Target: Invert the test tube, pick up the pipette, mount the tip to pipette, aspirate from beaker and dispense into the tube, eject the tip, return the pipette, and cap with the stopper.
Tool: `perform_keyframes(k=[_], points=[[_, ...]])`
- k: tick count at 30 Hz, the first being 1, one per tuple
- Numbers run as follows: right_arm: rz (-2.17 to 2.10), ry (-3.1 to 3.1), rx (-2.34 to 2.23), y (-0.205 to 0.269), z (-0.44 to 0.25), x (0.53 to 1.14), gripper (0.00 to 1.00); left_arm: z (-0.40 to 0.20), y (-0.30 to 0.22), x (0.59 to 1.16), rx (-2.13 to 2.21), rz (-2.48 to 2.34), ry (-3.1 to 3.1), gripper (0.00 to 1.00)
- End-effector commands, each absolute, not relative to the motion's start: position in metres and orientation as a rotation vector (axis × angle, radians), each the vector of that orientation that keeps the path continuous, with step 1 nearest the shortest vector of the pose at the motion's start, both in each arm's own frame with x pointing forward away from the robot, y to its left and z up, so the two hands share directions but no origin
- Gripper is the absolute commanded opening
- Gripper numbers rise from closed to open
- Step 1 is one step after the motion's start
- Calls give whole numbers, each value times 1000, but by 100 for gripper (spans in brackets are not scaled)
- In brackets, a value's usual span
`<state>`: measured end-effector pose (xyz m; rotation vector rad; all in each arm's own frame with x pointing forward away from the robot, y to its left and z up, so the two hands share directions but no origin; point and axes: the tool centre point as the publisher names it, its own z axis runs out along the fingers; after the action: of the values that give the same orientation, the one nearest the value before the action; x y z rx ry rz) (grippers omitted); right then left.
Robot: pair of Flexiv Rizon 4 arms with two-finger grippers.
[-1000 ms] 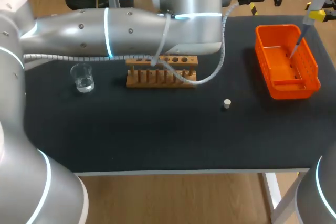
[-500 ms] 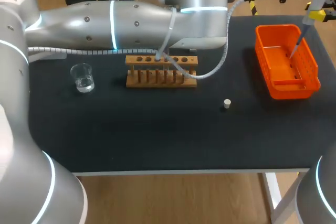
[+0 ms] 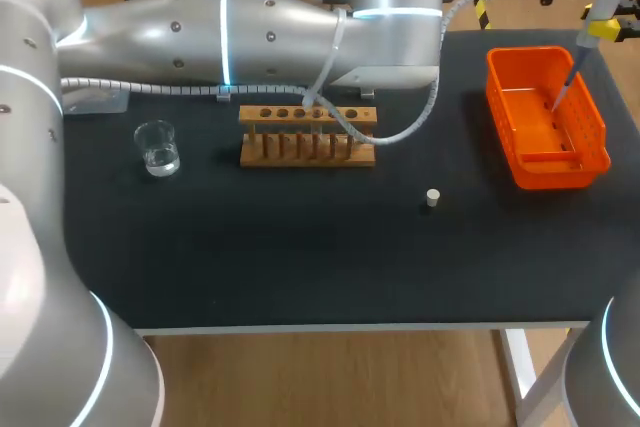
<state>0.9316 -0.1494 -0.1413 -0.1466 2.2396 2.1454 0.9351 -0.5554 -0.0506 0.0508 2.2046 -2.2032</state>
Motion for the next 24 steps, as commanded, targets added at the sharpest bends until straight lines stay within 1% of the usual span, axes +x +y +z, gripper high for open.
perform_keyframes(k=[1, 24], points=[[2142, 2243, -147, -150, -140, 931, 0, -51, -559, 937, 54, -2203, 2214, 0], [2142, 2243, -147, -150, -140, 931, 0, -55, -564, 937, 99, -2220, 2232, 0]])
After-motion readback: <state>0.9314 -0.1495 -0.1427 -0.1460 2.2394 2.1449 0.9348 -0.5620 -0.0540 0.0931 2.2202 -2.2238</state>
